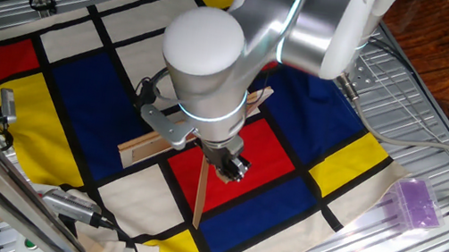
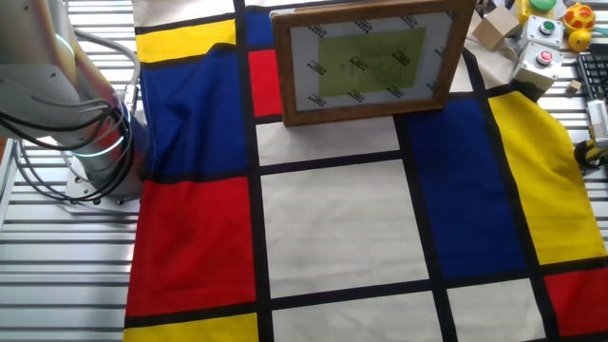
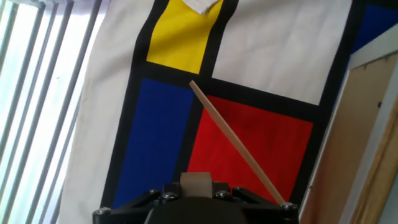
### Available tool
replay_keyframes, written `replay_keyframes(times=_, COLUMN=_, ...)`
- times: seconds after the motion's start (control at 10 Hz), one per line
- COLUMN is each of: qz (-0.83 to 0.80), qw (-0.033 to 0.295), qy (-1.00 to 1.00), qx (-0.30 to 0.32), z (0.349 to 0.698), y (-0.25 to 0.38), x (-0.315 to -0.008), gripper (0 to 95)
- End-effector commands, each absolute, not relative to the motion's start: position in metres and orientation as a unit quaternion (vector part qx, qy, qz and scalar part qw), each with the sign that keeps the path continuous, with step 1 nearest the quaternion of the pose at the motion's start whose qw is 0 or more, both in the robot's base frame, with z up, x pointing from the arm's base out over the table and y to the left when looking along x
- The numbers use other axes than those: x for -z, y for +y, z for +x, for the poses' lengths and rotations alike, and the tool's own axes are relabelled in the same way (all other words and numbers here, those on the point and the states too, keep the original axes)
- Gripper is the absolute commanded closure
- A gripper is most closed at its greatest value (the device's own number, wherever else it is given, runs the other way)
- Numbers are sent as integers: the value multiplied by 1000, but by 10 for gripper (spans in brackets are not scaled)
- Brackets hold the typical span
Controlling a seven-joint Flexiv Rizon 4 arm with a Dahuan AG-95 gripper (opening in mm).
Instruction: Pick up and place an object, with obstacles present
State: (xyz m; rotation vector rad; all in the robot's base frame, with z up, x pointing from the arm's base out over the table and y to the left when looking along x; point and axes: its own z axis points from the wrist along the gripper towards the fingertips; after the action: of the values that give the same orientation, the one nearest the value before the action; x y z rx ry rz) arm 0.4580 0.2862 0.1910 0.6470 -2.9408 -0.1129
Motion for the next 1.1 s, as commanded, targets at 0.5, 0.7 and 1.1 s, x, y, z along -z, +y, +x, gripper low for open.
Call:
replay_keyframes(times=0.5, qz=189, qw=51, qy=-980, qx=18, z=477, y=334, x=-129, gripper=950)
replay_keyframes(times=0.7, qz=193, qw=45, qy=-980, qx=14, z=476, y=342, x=-112, gripper=950)
replay_keyframes(times=1.1, qz=211, qw=35, qy=-977, qx=16, z=481, y=338, x=-88, gripper=950)
